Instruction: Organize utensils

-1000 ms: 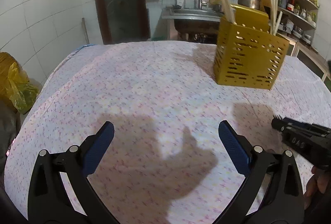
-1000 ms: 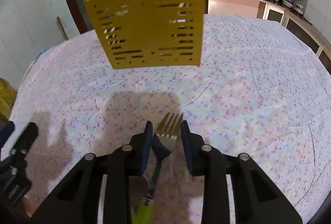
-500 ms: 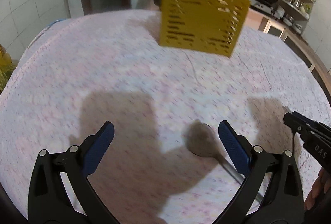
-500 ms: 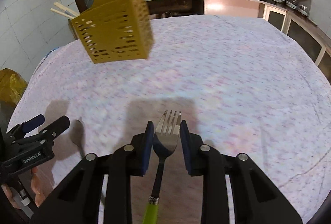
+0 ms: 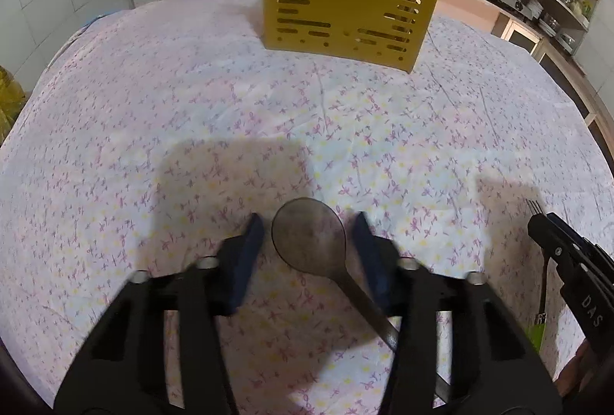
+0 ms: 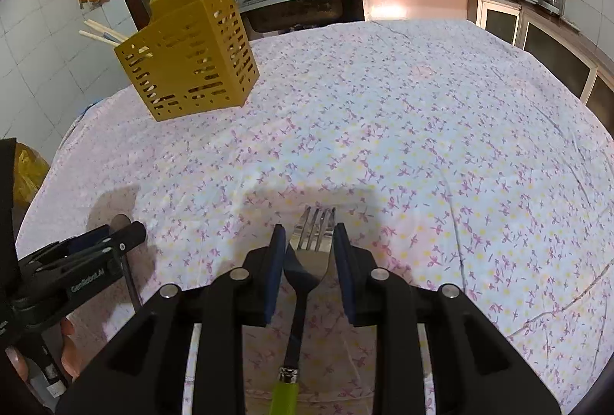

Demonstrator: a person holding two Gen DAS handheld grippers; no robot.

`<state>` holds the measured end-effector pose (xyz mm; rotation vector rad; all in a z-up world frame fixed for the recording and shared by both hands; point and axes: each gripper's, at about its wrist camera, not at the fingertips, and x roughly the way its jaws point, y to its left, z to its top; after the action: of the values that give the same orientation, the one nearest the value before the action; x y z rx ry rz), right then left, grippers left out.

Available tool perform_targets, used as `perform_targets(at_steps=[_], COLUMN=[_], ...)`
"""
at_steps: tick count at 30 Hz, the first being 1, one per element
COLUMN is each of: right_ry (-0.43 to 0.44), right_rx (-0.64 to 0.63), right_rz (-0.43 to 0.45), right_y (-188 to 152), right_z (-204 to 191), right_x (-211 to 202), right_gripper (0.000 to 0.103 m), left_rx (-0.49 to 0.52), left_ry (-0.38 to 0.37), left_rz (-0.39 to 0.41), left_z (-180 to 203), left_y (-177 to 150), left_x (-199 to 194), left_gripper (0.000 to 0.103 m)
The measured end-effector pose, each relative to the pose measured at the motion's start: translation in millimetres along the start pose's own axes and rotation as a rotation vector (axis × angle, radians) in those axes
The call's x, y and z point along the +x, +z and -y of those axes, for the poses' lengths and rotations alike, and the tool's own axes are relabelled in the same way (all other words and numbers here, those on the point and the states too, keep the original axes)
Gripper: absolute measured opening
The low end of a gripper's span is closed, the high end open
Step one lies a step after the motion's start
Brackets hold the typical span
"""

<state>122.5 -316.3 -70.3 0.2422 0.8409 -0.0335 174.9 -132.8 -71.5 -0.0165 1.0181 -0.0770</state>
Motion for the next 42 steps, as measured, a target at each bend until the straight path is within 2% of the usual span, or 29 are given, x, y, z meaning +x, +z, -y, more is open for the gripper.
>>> perform_targets(at_steps=[3,9,17,24,27,34,42], right_ry=[0.0,-0.007,-0.005,0.013,0.016,0.015,0.009], right_rx=[-0.005,-0.014,-0.043,-0.045,-0.043,-0.049,-0.068], right_rz=[0.012,0.037,0.157,0.301,0.367,0.483,0.539], right_y=[1.6,6.1,16.1,22.4,24.5,32.1,42.7], right_z=[-6.7,-21.2,-48.0,-60.5,-62.9,-68.0,-75.8], right_x=[0.3,0.9,-12.9,-36.1,-46.4,-65.9,-72.9], right_gripper=[0.025,0.023,0.023,0.023,0.023,0.022,0.019], left_rx=[0.002,0.041,0.069,0.105,0.124,0.188,0.235], left_ry=[-0.031,-0.032,-0.038,-0.046,-0.051,-0.039,-0.019], left_rz=[-0.018,0.012,0.146,0.335,0.39,0.485,0.562], left_z=[-4.7,-18.1,-49.5,-66.9,-67.6,-65.0,-66.2], left_y=[4.9,17.2,44.7,58.4,58.7,56.2,67.0], left_x=[-0.1,-1.2,-31.1,-81.9,-98.2,-122.4,-137.1], left_gripper=[0.036,0.036,0.036,0.036,0.036,0.036,0.036])
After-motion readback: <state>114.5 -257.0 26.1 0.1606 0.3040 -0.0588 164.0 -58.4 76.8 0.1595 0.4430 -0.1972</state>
